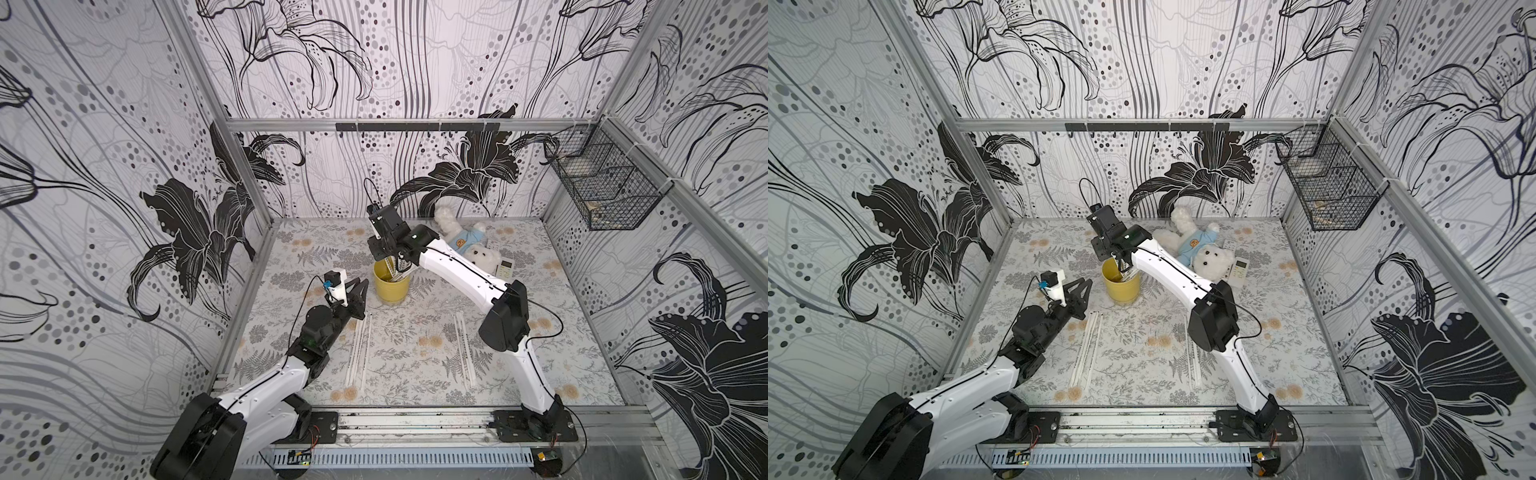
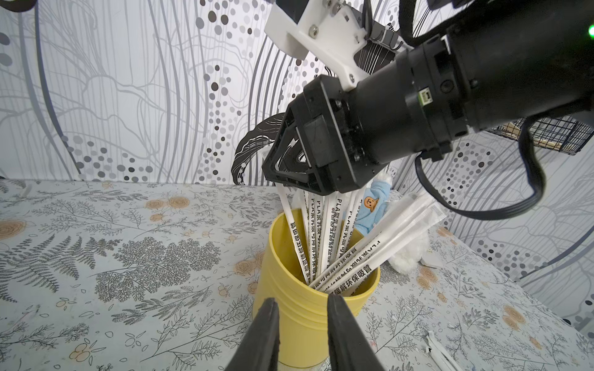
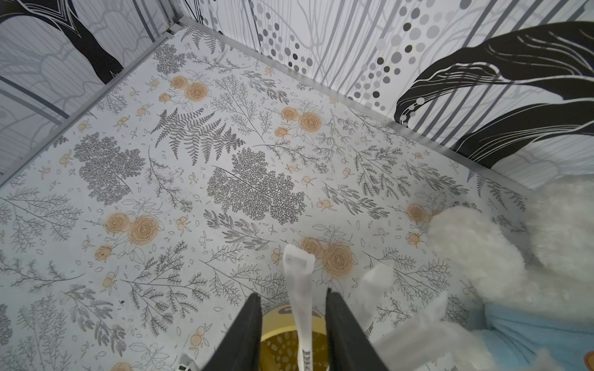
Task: Take the straws out of the storage container
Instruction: Pick up the straw from the container.
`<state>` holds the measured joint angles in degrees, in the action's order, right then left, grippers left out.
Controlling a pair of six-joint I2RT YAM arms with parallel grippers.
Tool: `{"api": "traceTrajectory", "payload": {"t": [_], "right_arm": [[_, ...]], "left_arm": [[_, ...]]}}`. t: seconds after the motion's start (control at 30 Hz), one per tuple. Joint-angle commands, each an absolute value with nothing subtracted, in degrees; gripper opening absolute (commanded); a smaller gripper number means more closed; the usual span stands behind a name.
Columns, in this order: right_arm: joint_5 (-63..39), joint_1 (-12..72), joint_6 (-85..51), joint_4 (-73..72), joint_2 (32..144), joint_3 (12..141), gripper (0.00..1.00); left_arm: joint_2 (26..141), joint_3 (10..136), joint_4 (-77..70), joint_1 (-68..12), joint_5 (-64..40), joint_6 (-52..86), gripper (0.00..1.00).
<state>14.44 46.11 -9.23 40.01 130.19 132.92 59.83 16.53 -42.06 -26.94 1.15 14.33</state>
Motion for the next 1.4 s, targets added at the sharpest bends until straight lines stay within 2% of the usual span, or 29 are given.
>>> {"api": "traceTrajectory", "payload": {"t": [0.0,0.33,0.57,0.8,1.37], "right_arm": [[15.54,46.32,-9.48,41.80,131.59,134.91,0.35],[14.76,46.05,-9.27,42.05,132.55,135.61,0.25],[15.06,46.05,-8.79,42.10,132.01,135.26,0.13],[15.05,46.05,-8.46,42.09,132.14,135.10,0.07],[18.87,47.19,-5.02,40.16,125.72,131.65,0.02]], "left_arm": [[60.62,15.86,-45.33,-26.78,-0.09,13.67,0.31],[60.91,16.15,-45.18,-26.80,-0.95,13.72,0.31],[60.72,16.10,-45.10,-26.76,-0.89,13.32,0.31],[60.23,16.03,-44.93,-26.73,-1.14,13.25,0.31],[60.44,16.24,-46.83,-26.83,-3.27,13.88,0.30]]}}
